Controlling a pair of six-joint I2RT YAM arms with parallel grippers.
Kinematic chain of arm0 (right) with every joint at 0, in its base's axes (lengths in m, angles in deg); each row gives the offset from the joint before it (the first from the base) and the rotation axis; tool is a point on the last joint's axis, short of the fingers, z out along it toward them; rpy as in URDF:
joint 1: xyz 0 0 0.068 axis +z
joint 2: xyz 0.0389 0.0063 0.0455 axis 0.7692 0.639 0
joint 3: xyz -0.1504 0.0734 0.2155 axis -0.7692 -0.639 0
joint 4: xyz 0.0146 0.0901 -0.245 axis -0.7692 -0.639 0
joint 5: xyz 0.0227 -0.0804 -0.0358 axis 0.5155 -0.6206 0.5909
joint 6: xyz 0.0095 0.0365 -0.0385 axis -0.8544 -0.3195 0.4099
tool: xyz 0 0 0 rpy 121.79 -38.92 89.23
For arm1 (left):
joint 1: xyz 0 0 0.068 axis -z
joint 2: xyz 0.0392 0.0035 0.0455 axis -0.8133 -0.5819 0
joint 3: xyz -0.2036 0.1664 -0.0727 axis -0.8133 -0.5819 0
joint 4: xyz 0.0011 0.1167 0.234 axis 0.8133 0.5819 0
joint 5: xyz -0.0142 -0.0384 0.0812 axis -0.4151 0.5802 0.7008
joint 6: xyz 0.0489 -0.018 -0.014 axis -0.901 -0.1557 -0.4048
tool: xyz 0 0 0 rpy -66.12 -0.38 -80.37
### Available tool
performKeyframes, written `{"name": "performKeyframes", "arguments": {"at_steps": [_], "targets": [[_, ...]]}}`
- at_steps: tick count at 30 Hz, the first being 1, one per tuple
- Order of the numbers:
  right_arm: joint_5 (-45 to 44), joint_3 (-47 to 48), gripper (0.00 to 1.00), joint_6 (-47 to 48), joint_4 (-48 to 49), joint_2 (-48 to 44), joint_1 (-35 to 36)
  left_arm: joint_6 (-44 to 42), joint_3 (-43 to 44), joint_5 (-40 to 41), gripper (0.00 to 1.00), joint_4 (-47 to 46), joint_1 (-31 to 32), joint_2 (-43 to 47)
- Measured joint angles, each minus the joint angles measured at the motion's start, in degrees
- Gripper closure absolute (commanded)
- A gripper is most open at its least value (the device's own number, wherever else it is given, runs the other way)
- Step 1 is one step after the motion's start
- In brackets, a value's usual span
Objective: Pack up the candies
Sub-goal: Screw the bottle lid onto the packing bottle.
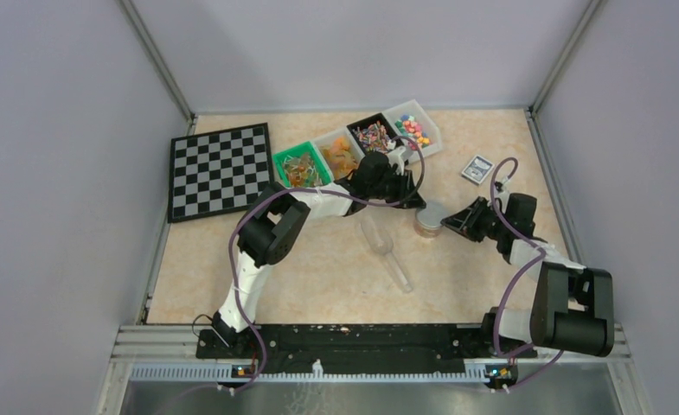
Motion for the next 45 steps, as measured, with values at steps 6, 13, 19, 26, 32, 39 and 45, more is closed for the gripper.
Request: {"name": "performKeyframes", "arguments": {"at_steps": [6, 13, 19, 26, 32, 39, 45], "targets": [[1.05, -0.42, 0.85, -0.24, 1.36, 1.03, -0.02, 0.85, -0.98, -0.22, 0.71, -1.79, -0.13, 0.02], [0.46, -1.57, 0.89, -1.11, 3.37, 0.79, -0.02, 1.03, -2.45, -0.46, 0.70, -3.74, -0.35, 0.39], [-0.39, -1.92, 0.84, -1.51, 2.95, -0.61, 0.00, 0.81, -2.71, -0.74, 0.65, -3.43, -0.35, 0.74], [-2.93, 0.87, 0.70, 0.11, -6.95, -8.17, 0.00, -1.01, 2.29, -1.05, 0.52, 5.75, -0.39, 0.74], [-3.67, 6.91, 0.45, 2.32, -14.40, -12.07, 0.02, -1.53, 6.45, -1.11, 0.45, 10.21, -0.92, 0.76], [-6.95, 12.74, 0.17, 5.49, -24.30, -18.27, 2.19, -3.54, 7.26, -0.85, 0.38, 15.50, -2.73, 5.88], [-13.00, 20.06, 0.15, 8.02, -31.69, -24.11, 11.04, -7.52, 7.21, 1.29, 0.22, 20.94, -5.20, 18.97]]}}
